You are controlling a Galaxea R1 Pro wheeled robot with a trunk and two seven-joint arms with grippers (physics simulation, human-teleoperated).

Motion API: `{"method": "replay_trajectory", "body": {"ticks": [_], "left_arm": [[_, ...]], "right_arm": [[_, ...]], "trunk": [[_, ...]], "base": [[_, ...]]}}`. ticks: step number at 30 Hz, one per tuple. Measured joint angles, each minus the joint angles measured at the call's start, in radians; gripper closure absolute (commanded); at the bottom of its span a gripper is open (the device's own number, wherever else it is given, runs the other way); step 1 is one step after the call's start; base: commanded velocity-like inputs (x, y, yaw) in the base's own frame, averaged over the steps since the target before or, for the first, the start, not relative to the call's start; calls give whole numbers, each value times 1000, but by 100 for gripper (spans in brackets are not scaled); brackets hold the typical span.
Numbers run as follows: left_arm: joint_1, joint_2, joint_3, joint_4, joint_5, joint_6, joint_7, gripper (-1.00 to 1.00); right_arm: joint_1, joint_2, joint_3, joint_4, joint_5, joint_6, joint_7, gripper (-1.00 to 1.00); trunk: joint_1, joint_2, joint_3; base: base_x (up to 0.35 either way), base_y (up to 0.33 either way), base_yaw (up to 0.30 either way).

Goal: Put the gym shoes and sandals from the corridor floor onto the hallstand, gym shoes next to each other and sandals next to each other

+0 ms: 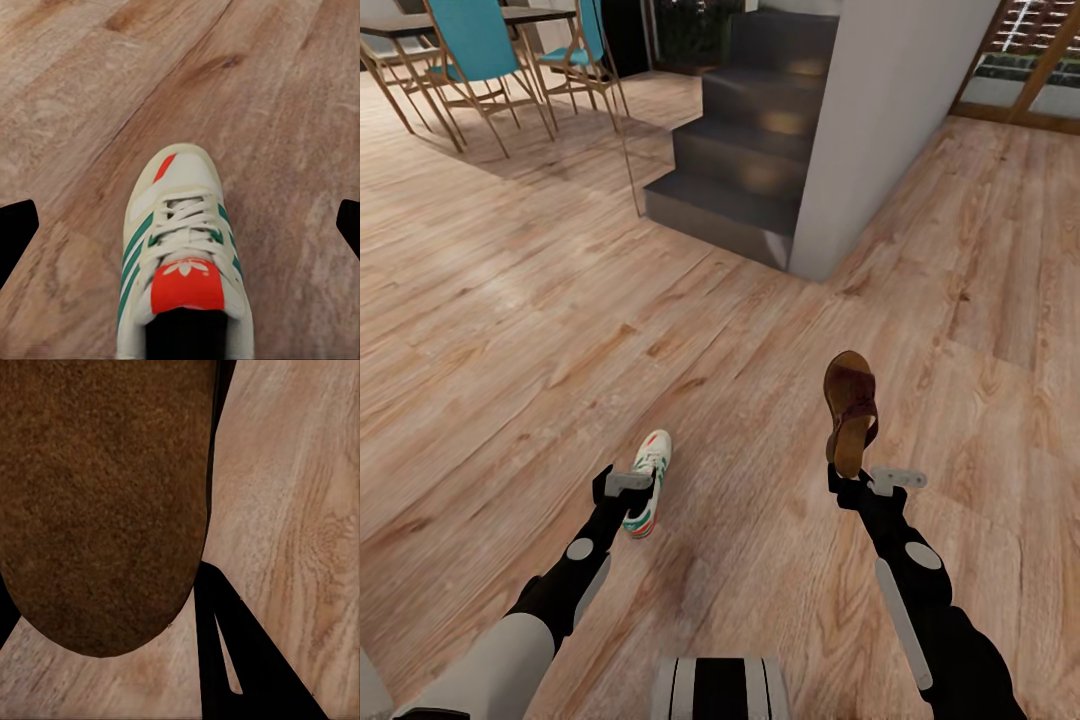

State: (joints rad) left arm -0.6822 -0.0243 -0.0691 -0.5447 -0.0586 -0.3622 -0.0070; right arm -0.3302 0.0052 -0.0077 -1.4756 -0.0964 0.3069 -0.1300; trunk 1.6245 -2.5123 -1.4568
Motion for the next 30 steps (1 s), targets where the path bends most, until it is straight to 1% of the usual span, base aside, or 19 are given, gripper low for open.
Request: {"method": "replay_trajectory", "body": {"ticks": [16,25,30], "left_arm": [[0,0,2,0,2,0,0,-100],[0,0,2,0,2,0,0,-100],[0,0,2,-1,3,0,0,-100]], "right_arm": [[0,0,0,0,0,0,0,100],[0,0,0,0,1,0,0,100],[0,0,0,0,0,0,0,100]], "trunk": [[7,-4,-88],[7,-4,-91],[9,-5,-117]], "base": [[0,0,0],[0,0,0],[0,0,0]]}}
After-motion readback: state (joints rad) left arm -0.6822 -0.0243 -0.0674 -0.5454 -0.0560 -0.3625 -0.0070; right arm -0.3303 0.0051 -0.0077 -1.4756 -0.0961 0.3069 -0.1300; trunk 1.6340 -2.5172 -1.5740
